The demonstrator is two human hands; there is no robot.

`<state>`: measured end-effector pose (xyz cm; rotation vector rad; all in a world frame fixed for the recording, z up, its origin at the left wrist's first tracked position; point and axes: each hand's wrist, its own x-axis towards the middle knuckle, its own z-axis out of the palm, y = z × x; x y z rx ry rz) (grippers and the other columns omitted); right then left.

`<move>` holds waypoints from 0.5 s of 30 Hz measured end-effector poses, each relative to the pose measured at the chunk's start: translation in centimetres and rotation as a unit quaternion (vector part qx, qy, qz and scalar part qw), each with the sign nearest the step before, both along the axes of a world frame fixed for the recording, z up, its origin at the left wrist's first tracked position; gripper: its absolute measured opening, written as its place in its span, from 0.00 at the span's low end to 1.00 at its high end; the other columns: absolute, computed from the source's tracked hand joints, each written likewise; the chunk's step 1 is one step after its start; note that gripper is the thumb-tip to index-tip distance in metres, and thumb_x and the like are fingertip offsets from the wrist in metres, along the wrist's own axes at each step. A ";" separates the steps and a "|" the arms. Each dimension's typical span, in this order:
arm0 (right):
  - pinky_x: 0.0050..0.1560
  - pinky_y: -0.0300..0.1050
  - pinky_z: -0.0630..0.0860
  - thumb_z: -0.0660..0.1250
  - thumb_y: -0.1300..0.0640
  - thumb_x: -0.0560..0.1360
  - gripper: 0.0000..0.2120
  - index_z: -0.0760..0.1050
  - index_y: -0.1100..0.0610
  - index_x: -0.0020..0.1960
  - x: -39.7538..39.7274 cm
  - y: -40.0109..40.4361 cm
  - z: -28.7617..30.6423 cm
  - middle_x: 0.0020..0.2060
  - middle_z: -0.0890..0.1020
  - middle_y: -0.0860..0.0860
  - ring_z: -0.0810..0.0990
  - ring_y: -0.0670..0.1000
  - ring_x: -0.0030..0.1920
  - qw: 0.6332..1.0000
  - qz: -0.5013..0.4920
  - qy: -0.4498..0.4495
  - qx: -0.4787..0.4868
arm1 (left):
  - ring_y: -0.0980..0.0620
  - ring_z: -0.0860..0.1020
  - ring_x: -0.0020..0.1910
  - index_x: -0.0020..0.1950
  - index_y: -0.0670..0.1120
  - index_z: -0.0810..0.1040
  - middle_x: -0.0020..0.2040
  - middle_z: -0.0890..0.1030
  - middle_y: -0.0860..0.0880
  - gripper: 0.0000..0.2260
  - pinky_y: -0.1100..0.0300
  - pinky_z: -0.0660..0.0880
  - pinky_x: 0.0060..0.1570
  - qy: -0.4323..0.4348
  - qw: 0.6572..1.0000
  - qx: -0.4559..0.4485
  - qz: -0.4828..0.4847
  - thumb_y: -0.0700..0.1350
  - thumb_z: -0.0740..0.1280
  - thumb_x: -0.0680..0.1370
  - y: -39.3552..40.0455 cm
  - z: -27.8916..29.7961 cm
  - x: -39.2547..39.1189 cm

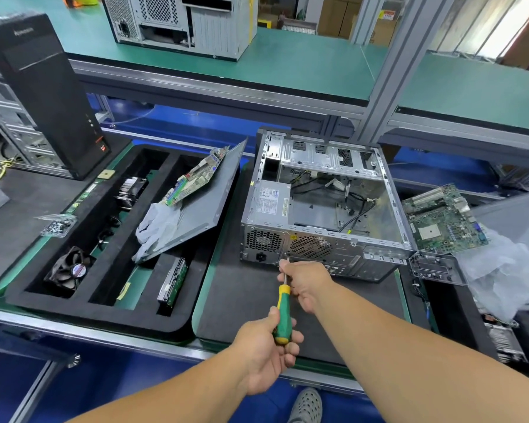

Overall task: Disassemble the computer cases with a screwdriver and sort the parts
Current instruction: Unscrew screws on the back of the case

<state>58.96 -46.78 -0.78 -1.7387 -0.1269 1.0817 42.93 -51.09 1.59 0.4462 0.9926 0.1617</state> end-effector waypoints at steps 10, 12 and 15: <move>0.38 0.47 0.78 0.77 0.58 0.75 0.09 0.81 0.64 0.49 -0.5 0.2 -0.2 0.33 0.83 0.55 0.81 0.51 0.33 1.000 -0.026 0.005 0.011 | 0.50 0.78 0.29 0.57 0.38 0.76 0.38 0.82 0.42 0.14 0.59 0.75 0.28 0.092 0.990 0.104 0.006 0.50 0.66 0.85 -0.2 -0.4 0.5; 0.27 0.39 0.73 0.75 0.56 0.77 0.09 0.81 0.62 0.48 -0.3 0.1 0.1 0.34 0.83 0.54 0.78 0.45 0.26 1.000 -0.014 0.024 0.002 | 0.50 0.77 0.30 0.58 0.37 0.78 0.38 0.81 0.41 0.21 0.60 0.74 0.27 0.012 0.999 -0.008 0.034 0.55 0.60 0.87 -0.1 0.0 0.0; 0.21 0.36 0.62 0.66 0.52 0.83 0.14 0.82 0.60 0.46 0.3 -0.4 0.2 0.30 0.83 0.51 0.66 0.42 0.21 0.997 0.024 0.069 -0.014 | 0.51 0.71 0.28 0.55 0.39 0.81 0.36 0.77 0.43 0.25 0.61 0.67 0.24 -0.017 0.997 -0.061 0.039 0.58 0.55 0.87 0.2 -0.2 -0.6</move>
